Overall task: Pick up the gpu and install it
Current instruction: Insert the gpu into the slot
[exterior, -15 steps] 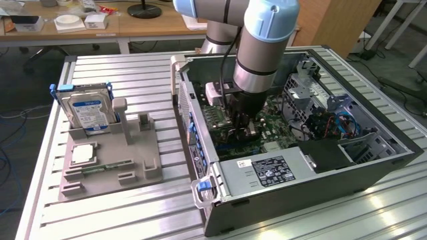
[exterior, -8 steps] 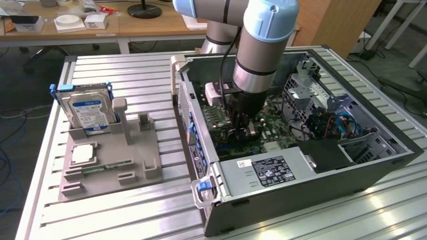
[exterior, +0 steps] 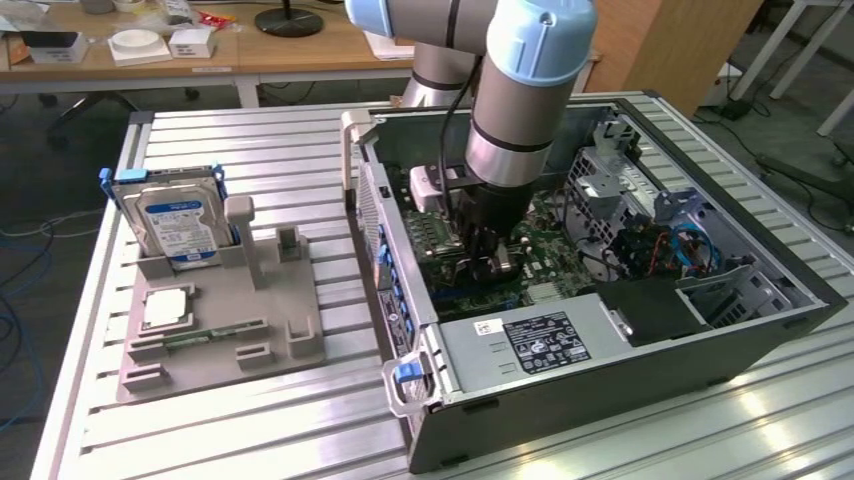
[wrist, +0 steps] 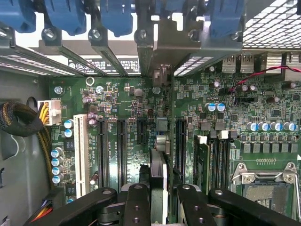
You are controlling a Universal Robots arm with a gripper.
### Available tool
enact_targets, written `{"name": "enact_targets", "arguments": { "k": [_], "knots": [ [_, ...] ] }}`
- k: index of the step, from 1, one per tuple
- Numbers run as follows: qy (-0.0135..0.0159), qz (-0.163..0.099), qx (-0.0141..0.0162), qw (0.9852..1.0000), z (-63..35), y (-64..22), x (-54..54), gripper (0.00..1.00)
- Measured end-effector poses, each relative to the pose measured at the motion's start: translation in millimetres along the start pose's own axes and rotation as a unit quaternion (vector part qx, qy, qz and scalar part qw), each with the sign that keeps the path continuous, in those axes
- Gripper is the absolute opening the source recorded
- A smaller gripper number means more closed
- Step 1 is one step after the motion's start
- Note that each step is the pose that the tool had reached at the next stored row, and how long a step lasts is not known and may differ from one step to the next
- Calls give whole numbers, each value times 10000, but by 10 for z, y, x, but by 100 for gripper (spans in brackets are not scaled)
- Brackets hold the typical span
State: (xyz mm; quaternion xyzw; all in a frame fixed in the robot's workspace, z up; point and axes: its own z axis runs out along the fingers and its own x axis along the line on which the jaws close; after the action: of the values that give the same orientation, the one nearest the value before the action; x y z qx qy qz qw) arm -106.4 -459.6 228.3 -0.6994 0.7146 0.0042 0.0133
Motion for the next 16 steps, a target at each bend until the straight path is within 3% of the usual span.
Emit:
{"name": "enact_targets", "arguments": {
  "k": [16],
  "knots": [
    [0, -1, 1, 10000, 24, -1, 1, 27]
  ]
}}
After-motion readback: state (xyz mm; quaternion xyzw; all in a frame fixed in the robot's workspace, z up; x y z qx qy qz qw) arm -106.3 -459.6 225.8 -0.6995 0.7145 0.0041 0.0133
